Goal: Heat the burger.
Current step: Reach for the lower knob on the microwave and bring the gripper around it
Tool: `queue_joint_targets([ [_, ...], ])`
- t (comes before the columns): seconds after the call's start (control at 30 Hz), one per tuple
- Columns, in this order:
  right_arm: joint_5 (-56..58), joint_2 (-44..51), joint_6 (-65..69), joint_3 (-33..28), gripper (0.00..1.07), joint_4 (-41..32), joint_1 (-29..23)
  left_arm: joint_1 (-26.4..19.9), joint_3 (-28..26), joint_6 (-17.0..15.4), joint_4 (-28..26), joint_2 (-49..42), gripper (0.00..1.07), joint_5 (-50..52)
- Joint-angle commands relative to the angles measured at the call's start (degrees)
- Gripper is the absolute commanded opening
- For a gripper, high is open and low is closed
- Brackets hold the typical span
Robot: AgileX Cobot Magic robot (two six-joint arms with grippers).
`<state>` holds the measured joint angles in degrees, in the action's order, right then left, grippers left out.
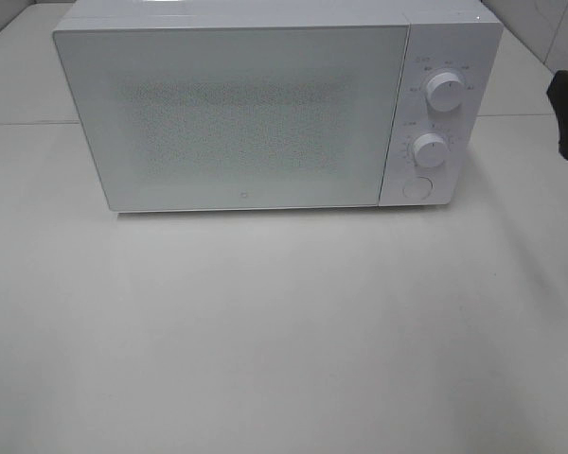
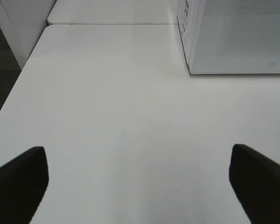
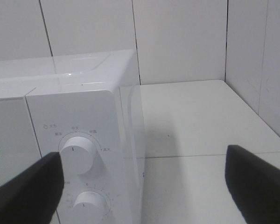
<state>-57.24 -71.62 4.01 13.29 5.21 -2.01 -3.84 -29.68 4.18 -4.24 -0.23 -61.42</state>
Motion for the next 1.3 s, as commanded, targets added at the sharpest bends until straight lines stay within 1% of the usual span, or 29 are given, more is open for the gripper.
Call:
queue_joint_targets([
  [0.03, -7.2, -4.5, -0.1, -0.1, 0.91, 1.0, 0.2, -0.1, 0.1, -0.3, 0.2, -1.1, 1.01, 0.1],
  [0.07, -11.4, -7.7, -0.1, -0.1, 0.91, 1.0, 0.2, -0.1, 0.1, -0.3, 0.2, -1.1, 1.01, 0.1],
  [0.13, -13.4, -9.1, -0.1, -0.1, 0.91, 1.0, 0.2, -0.1, 0.1, -0.3, 0.2, -1.1, 1.01, 0.1],
  [0.17, -17.0, -12.3, -0.1, -0.1, 0.91, 1.0, 0.2, -0.1, 0.1, -0.3, 0.2, -1.1, 1.01, 0.1],
  [0.3, -17.0, -16.0, -0.3, 0.0, 0.91, 1.0, 0.2, -0.1, 0.1, -0.3, 0.2, -1.1, 1.01, 0.1],
  [0.33, -17.0, -18.1, -0.6, 0.0, 0.91, 1.0, 0.2, -0.1, 0.1, -0.3, 0.2, -1.1, 1.01, 0.1],
  [0.5, -17.0, -19.4, -0.6, 0.0, 0.91, 0.8, -0.2, -0.1, 0.1, -0.3, 0.2, -1.1, 1.01, 0.1],
  [0.57, -17.0, -19.4, -2.1, 0.0, 0.91, -3.6, -4.5, -0.1, 0.1, -0.3, 0.2, -1.1, 1.01, 0.1],
  [0.6, -17.0, -19.4, -2.1, 0.0, 0.91, -3.6, -4.5, -0.1, 0.1, -0.3, 0.2, -1.1, 1.01, 0.1],
  [0.63, -17.0, -19.6, -5.0, 0.0, 0.91, -9.5, -9.2, -0.1, 0.1, -0.3, 0.2, -1.1, 1.01, 0.1],
  [0.67, -17.0, -19.9, -7.2, 0.3, 0.91, -13.6, -12.0, -0.1, 0.1, -0.3, 0.2, -1.1, 1.01, 0.1],
  [0.7, -17.0, -19.9, -7.2, 0.3, 0.91, -13.6, -12.0, -0.1, 0.1, -0.3, 0.2, -1.1, 1.01, 0.1],
  [0.73, -17.0, -21.2, -11.4, 1.1, 0.91, -20.7, -16.7, -0.1, 0.1, -0.3, 0.2, -1.1, 1.01, 0.1],
  [0.77, -17.0, -22.9, -14.3, 2.3, 0.91, -24.8, -20.2, -0.1, 0.1, -0.3, 0.2, -1.1, 1.01, 0.1],
  [0.87, -17.0, -24.1, -14.8, 3.0, 0.91, -25.6, -21.4, -0.1, 0.1, -0.3, 0.2, -1.1, 1.01, 0.1],
  [0.93, -17.0, -27.2, -14.6, 4.9, 0.91, -25.1, -23.1, -0.1, 0.1, -0.3, 0.2, -1.1, 1.01, 0.1],
  [0.97, -17.0, -27.2, -14.6, 4.9, 0.91, -25.1, -23.1, -0.1, 0.1, -0.3, 0.2, -1.1, 1.01, 0.1],
  [1.0, -17.0, -29.3, -14.2, 6.6, 0.91, -24.8, -23.4, -0.1, 0.1, -0.3, 0.2, -1.1, 1.01, 0.1],
  [1.07, -17.0, -30.3, -13.9, 7.5, 0.91, -24.9, -23.7, -0.1, 0.1, -0.3, 0.2, -1.1, 1.01, 0.1],
  [1.13, -17.0, -32.9, -13.9, 10.1, 0.91, -24.9, -23.7, -0.1, 0.1, -0.3, 0.2, -1.1, 1.01, 0.1],
  [1.17, -17.0, -32.9, -13.9, 10.1, 0.91, -24.9, -23.7, -0.1, 0.1, -0.3, 0.2, -1.1, 1.01, 0.1],
  [1.23, -17.0, -36.2, -13.9, 13.8, 0.91, -25.3, -23.7, -0.1, 0.1, -0.3, 0.2, -1.1, 1.01, 0.1],
  [1.3, -17.0, -37.1, -13.9, 14.7, 0.91, -25.7, -23.7, -0.1, 0.1, -0.3, 0.2, -1.1, 1.01, 0.1],
])
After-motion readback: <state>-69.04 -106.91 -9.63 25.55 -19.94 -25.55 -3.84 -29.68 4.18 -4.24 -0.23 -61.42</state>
